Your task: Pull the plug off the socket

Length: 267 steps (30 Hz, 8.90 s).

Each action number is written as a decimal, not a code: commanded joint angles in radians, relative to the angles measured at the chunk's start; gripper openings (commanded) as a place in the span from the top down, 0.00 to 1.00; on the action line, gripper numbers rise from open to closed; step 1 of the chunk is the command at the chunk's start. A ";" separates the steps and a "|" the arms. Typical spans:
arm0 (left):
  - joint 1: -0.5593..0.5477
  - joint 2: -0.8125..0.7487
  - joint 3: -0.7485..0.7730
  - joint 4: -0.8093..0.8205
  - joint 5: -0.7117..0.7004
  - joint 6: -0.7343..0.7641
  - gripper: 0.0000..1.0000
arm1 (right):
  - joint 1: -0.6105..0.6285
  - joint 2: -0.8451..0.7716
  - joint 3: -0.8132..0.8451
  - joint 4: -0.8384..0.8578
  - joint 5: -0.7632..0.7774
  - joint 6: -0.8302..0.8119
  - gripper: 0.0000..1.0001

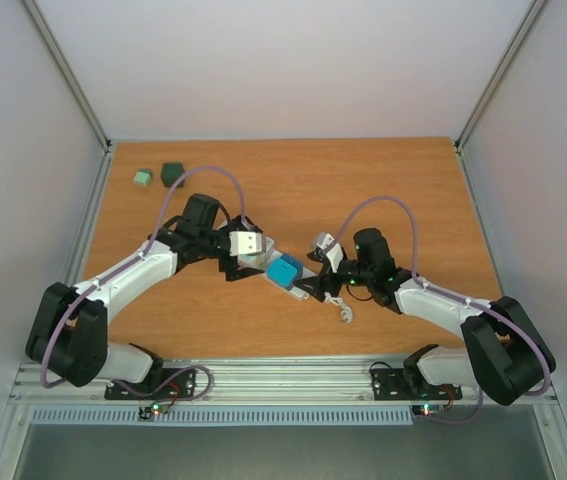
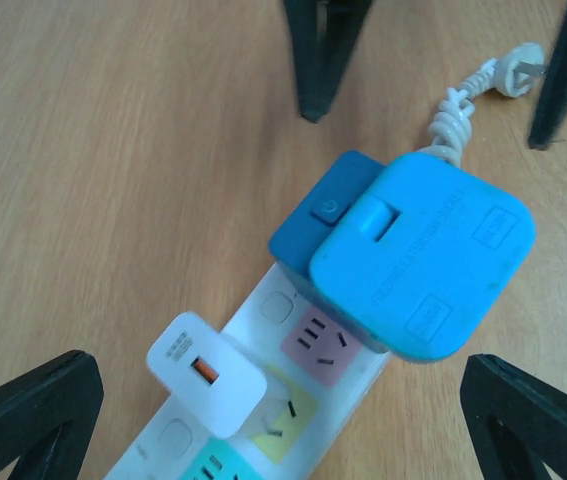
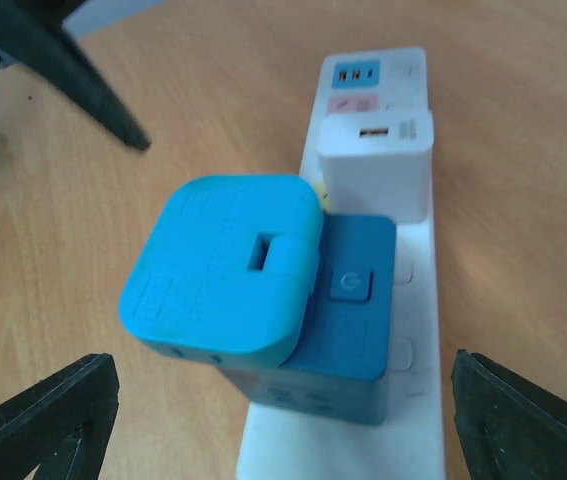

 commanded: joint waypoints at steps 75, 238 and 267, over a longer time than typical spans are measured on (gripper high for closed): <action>-0.195 0.133 0.183 -0.180 -0.165 0.219 0.85 | 0.069 0.150 0.062 0.250 -0.021 0.004 0.05; 0.182 -0.092 0.232 -0.693 0.676 0.094 0.96 | 0.113 0.181 0.376 -0.038 -0.236 0.123 0.10; 0.182 -0.151 0.100 -0.415 0.646 -0.123 0.95 | 0.165 0.152 0.329 0.059 -0.217 0.237 0.10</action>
